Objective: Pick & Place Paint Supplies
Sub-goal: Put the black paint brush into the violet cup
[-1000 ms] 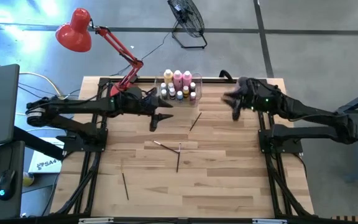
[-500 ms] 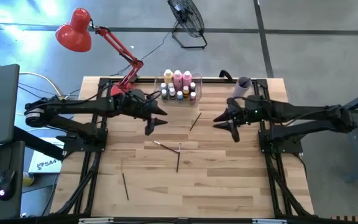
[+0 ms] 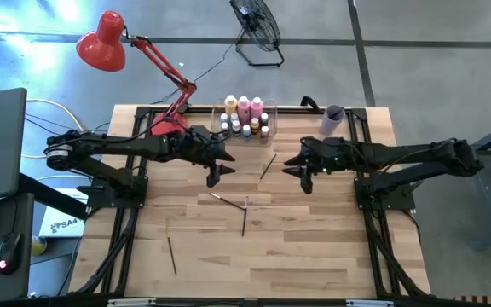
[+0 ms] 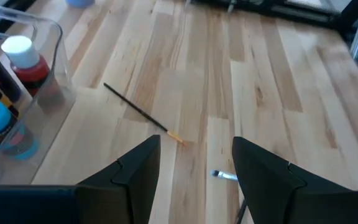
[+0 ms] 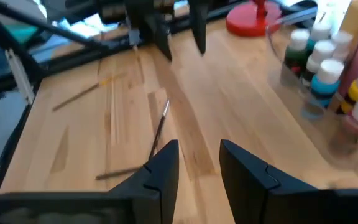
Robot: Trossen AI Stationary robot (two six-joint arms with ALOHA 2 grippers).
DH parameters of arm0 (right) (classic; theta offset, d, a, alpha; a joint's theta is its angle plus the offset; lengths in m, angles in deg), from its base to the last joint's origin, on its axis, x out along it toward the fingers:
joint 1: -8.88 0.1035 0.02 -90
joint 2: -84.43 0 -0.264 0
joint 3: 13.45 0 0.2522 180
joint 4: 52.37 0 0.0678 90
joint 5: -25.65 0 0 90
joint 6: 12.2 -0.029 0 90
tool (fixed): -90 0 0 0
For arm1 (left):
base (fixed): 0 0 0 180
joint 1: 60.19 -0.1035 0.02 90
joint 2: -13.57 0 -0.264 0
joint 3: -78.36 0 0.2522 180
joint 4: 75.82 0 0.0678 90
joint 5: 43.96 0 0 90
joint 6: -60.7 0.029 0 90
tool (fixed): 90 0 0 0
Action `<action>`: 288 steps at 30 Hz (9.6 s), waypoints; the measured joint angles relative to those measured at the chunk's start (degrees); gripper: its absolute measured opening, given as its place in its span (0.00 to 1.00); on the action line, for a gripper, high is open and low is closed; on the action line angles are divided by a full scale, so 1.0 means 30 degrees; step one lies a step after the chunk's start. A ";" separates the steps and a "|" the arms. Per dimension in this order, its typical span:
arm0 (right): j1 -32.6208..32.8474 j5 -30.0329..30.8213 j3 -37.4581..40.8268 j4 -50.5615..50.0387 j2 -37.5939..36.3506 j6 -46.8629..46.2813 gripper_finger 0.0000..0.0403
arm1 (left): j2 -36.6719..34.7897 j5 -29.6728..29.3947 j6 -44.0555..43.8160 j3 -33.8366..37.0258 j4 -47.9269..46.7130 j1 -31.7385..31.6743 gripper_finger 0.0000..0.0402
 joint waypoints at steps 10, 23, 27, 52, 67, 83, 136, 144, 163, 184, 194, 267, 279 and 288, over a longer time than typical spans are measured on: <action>-0.0094 0.1661 0.0000 0.4605 0.1850 0.1018 0.27 | -0.0085 -0.0018 0.2606 0.0004 0.0056 0.0000 0.49; 0.0447 0.1648 0.0000 0.6396 0.3535 0.0490 0.27 | -0.1084 -0.2938 0.1977 0.0004 -0.0609 0.0002 0.49; 0.0750 0.1648 0.0000 0.6384 0.3707 0.0495 0.27 | -0.2491 -0.2926 0.1976 -0.0004 -0.3450 0.0007 0.49; 0.0823 0.3506 0.0000 0.6697 0.3707 0.0641 0.27 | -0.8484 -0.3570 0.0958 0.4688 -0.4315 0.0000 0.49; 0.0823 0.3506 0.0000 0.6955 0.3707 0.0503 0.27 | -0.8661 -0.4187 0.2119 0.4703 -0.4401 0.0000 0.49; 0.0816 0.3476 0.0000 0.6952 0.3707 0.0503 0.27 | -0.8646 -0.4277 0.2585 0.4703 -0.4401 0.0000 0.49; -0.0126 -0.0654 -0.6655 -0.0613 0.8314 1.5602 0.27 | -0.8632 -0.4218 0.3115 0.4703 -0.4408 -0.0002 0.49; -0.1176 -0.3666 -0.9296 -0.3486 1.1365 1.6174 0.27 | -0.8632 -0.4277 0.3115 0.4703 -0.4408 -0.0003 0.49; -0.1565 -0.3845 -0.9420 -0.3591 1.4802 1.6109 0.27 | -0.8632 -0.4262 0.3115 0.4703 -0.4448 -0.0007 0.49; -0.1537 -0.4224 -1.0800 -0.5602 1.6409 1.6028 0.27 | -0.8632 -0.4189 0.3115 0.4703 -0.4437 -0.0007 0.49; -0.1536 -0.4764 -1.2954 -0.9624 1.7171 1.7610 0.27 | -0.8632 -0.4204 0.3121 0.4703 -0.4437 -0.0004 0.49; -0.1945 -0.1473 -1.2985 -1.0960 1.7324 1.6471 0.00 | -0.8632 -0.4211 0.3454 0.4703 -0.4554 -0.0007 0.49; -0.0734 -0.0025 -1.2990 -1.0536 1.8381 1.9979 0.02 | -0.8632 -0.4211 0.3450 0.4703 -0.4554 -0.0004 0.49; -0.0903 -0.0582 -1.2990 -0.9470 1.8403 2.0800 0.24 | -0.8632 -0.4218 0.3450 0.4703 -0.4554 -0.0007 0.49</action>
